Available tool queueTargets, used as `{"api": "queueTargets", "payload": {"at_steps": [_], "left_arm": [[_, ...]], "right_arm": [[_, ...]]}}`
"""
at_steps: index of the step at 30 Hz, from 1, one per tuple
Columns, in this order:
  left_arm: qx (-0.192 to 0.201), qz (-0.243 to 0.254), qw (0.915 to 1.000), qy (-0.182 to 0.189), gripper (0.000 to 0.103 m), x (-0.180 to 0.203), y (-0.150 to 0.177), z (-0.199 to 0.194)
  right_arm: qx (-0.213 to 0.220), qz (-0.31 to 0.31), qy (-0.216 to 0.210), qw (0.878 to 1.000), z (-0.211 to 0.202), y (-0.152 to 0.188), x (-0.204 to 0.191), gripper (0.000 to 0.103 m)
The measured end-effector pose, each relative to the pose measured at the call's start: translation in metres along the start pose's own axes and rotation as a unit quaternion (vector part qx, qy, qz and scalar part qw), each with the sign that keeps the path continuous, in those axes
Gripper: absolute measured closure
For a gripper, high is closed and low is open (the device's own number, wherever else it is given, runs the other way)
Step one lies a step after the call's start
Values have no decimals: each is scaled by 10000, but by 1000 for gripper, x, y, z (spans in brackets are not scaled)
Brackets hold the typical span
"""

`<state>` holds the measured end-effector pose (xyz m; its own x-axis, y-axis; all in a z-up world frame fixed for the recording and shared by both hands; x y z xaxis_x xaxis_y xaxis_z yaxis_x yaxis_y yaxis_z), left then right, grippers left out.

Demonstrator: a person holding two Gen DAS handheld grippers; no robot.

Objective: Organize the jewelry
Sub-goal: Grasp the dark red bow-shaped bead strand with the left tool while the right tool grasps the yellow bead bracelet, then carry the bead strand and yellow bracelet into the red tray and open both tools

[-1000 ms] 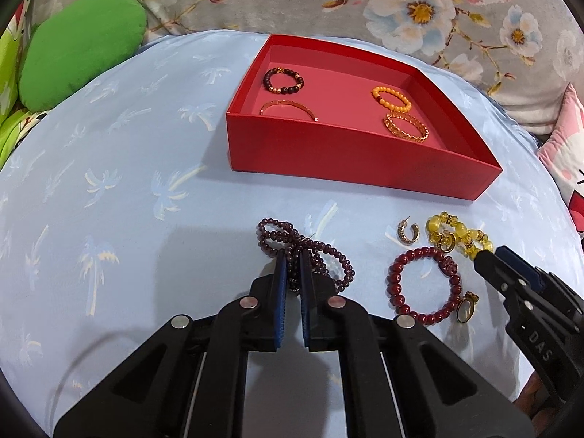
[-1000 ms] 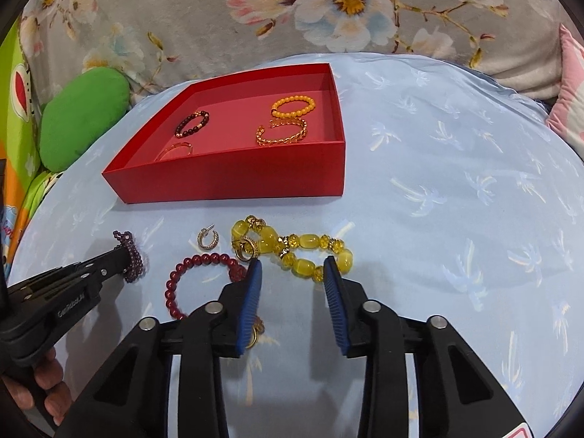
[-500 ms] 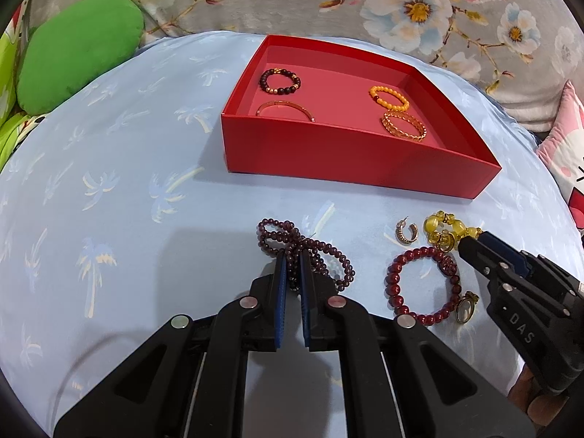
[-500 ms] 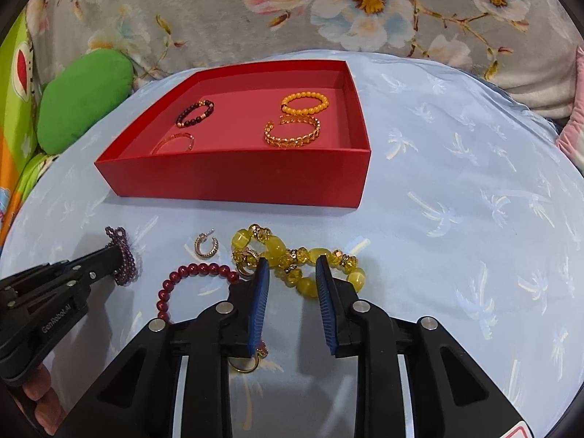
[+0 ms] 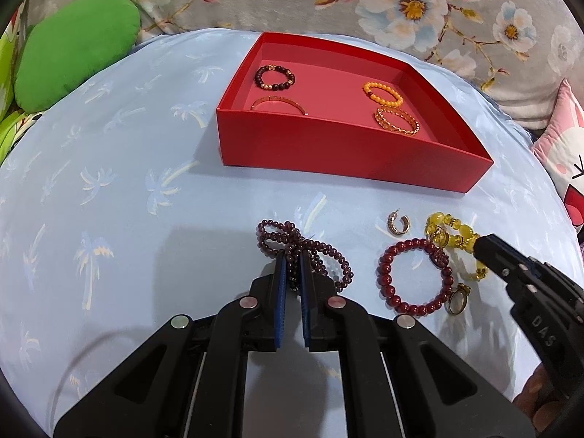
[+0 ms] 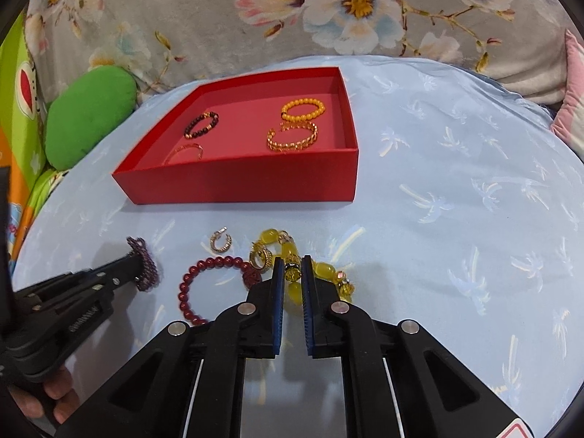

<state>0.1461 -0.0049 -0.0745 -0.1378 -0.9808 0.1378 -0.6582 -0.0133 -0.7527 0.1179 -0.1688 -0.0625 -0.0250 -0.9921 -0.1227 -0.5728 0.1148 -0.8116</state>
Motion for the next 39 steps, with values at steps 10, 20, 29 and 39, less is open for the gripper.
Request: {"api": "queueTargets", "payload": {"at_steps": [10, 20, 29, 39], "left_arm": [[62, 43, 9999, 91, 96, 6, -1, -14], [175, 181, 9994, 252, 96, 11, -17, -31], [665, 305, 9963, 448, 96, 22, -83, -41], [851, 372, 9927, 775, 97, 45, -140, -8]], "right_arm": [[507, 0, -64, 9987, -35, -35, -6, 94], [841, -51, -138, 9963, -51, -68, -12, 94], [946, 5, -451, 9945, -36, -110, -30, 94], [829, 352, -846, 9923, 12, -146, -46, 94]]}}
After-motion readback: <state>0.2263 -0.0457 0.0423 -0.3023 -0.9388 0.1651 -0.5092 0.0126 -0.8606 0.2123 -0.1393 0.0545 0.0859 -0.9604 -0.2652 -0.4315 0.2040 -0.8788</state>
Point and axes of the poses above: each gripper's, at about its wrist camera, not at the fingertips, and z roughly the way its jaws point, x to its right, y to its underside, the point moved 8 cm from there along z, roughly the way its jaws point, and after that the axes turned 14 degrees about x, right-handed, at the moved point
